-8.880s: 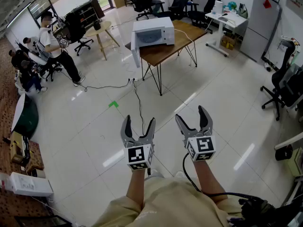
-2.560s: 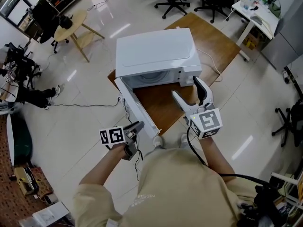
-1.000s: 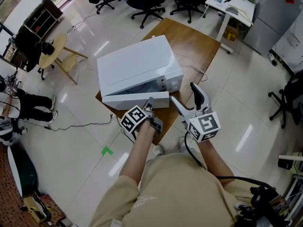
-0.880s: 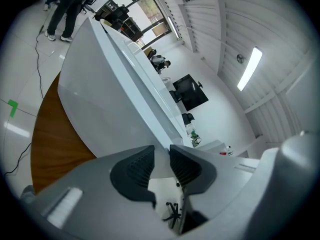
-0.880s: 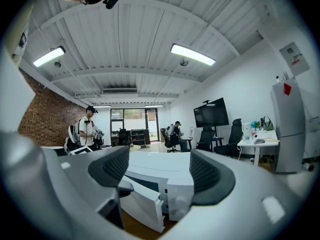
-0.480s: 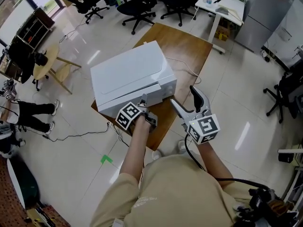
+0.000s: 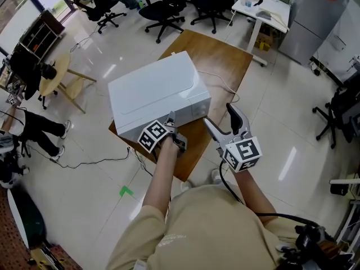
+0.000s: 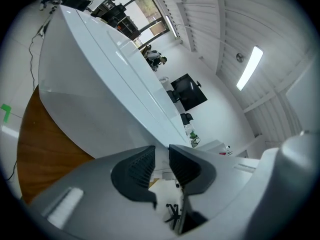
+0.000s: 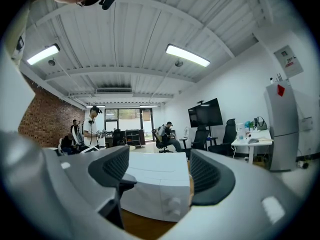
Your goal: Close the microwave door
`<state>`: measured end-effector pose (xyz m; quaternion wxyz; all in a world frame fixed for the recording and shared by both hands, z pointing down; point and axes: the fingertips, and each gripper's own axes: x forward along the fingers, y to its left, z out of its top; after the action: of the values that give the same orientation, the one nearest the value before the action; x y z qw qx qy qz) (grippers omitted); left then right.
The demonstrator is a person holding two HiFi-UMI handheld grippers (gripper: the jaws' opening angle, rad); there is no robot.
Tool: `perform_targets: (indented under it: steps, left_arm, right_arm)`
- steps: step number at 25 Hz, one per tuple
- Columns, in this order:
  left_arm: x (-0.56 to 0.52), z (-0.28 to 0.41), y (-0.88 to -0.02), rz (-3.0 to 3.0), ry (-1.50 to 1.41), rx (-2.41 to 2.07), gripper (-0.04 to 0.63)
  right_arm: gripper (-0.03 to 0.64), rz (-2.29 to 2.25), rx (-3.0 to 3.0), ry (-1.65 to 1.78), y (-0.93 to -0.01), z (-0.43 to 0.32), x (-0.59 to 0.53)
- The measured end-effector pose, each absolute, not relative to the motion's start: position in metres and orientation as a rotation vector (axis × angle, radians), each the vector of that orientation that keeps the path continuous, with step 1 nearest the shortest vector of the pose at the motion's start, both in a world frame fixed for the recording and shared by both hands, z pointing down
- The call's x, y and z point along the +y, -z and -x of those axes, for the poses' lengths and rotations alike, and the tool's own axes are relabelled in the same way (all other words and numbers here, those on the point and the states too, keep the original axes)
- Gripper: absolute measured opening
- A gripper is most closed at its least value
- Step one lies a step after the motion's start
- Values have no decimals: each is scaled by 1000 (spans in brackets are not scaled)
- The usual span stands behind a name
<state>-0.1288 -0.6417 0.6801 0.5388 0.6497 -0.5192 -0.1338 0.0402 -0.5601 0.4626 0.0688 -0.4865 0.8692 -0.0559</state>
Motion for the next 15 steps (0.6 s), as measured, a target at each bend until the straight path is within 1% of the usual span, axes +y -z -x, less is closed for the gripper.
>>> perform_targets:
  steps: [3,5,6,7,8,9,11,13,15]
  left_arm:
    - [-641,126,-681,-1597,303,-1211,91]
    - [-635,124,-680,-1674,221,-1231,82]
    - [-631,124,-675,-1747,148,-1266,96]
    - [-624,123,-664,-1842,69,-1309,151]
    - [-618,123,-649,-1946,0,-1357,192]
    - [-611,124,-631,-2043,-50,-1410,214]
    - [-603,132,-593,-2191,-79,-1532,231]
    - [-599,148,-562,-2275,-47,-1639,233]
    - [-578,171,-545,-2327,-7,-1731,256]
  right_arm:
    - [367,1445,2629,171,-462,-36,-560]
    - [367,1428,2636,174,-464,-33,-556]
    - [367,1416,2642,175,-466,-30,-554]
    - [367,1403,2648,174,-468,-26,-551]
    - [367,1389,2655,172,-470,-22,-548]
    - [367,1375,2662,169,-471,-18,-545]
    - [367,1347,2675,165,-470,-10,-545]
    - [367,1316,2687,165,-468,-1,-548]
    - [367,1286,2699,158,-476,13,-538]
